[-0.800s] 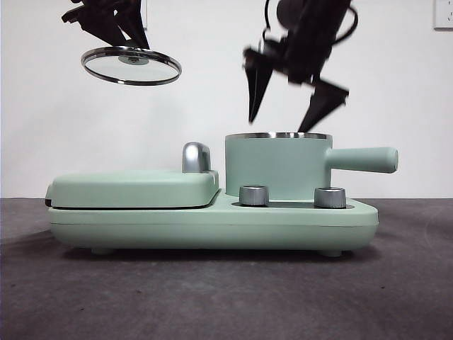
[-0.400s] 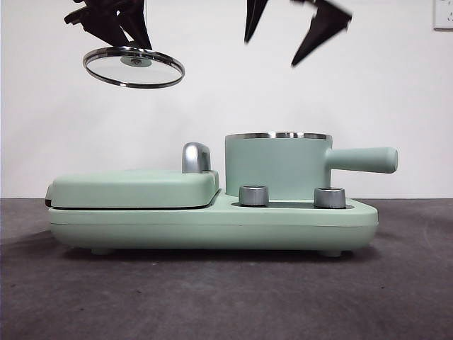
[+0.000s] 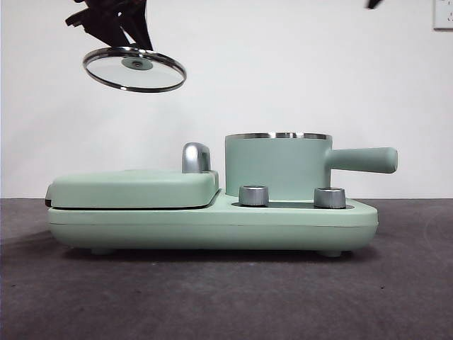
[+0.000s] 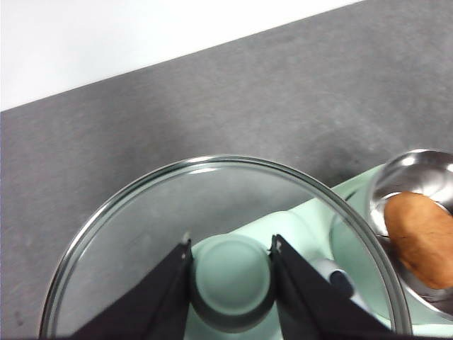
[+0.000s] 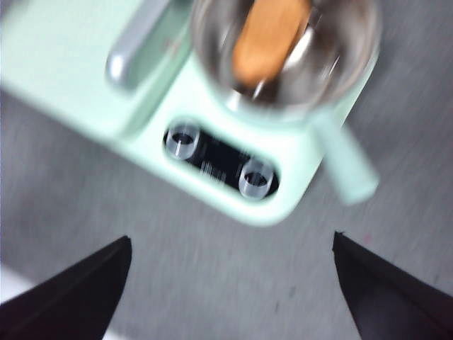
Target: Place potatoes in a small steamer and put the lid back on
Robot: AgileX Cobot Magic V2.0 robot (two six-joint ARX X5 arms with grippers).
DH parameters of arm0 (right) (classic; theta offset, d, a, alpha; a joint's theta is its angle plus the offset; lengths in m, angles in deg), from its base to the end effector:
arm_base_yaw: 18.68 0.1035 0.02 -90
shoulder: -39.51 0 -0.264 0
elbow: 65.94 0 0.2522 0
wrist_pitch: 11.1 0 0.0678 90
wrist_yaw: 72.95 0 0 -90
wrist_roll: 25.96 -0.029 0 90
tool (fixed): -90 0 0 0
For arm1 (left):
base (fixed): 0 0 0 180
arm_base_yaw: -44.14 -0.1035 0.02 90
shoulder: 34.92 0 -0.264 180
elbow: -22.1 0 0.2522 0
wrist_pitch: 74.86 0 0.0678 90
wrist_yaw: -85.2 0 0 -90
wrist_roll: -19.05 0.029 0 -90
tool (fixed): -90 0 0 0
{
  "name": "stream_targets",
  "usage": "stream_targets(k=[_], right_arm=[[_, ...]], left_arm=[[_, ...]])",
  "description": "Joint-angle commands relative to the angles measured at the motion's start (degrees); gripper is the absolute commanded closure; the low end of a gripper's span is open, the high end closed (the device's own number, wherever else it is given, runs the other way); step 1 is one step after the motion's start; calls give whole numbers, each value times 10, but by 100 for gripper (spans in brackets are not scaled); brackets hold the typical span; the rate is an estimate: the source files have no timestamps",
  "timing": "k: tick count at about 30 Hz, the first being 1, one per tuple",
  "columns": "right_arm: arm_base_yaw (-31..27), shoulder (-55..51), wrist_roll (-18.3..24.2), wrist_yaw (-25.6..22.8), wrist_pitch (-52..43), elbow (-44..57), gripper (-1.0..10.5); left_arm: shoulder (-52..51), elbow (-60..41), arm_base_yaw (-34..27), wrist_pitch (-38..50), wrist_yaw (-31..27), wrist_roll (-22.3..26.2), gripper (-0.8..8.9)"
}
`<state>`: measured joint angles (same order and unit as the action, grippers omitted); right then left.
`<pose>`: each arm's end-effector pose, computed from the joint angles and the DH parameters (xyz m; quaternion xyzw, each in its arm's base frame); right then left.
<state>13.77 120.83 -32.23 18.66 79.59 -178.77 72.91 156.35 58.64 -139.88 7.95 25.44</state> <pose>0.2061 0.1320 0.4132 -0.0856 0.4892 0.2283 0.8374 0.3874 -0.1068 0.4071 0.0562 0.3176 -0.2404 0.9155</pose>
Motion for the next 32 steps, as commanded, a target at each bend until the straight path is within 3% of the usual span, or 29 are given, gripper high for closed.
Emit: stream_targets(k=[1, 8, 14, 21, 32], right_arm=[[23, -62, -9, 0, 35, 82, 496], [46, -259, -69, -2, -119, 278, 496], [46, -402, -73, -2, -231, 394, 496], [46, -496, -80, -2, -244, 443, 496], [46, -547, -114, -2, -242, 444, 496]], left_arm=[[-2, 20, 16, 11, 3, -2, 759], [-2, 20, 68, 12, 4, 1, 760], [0, 20, 123, 36, 4, 14, 760], [13, 20, 183, 65, 3, 40, 760], [81, 20, 238, 100, 7, 96, 772]])
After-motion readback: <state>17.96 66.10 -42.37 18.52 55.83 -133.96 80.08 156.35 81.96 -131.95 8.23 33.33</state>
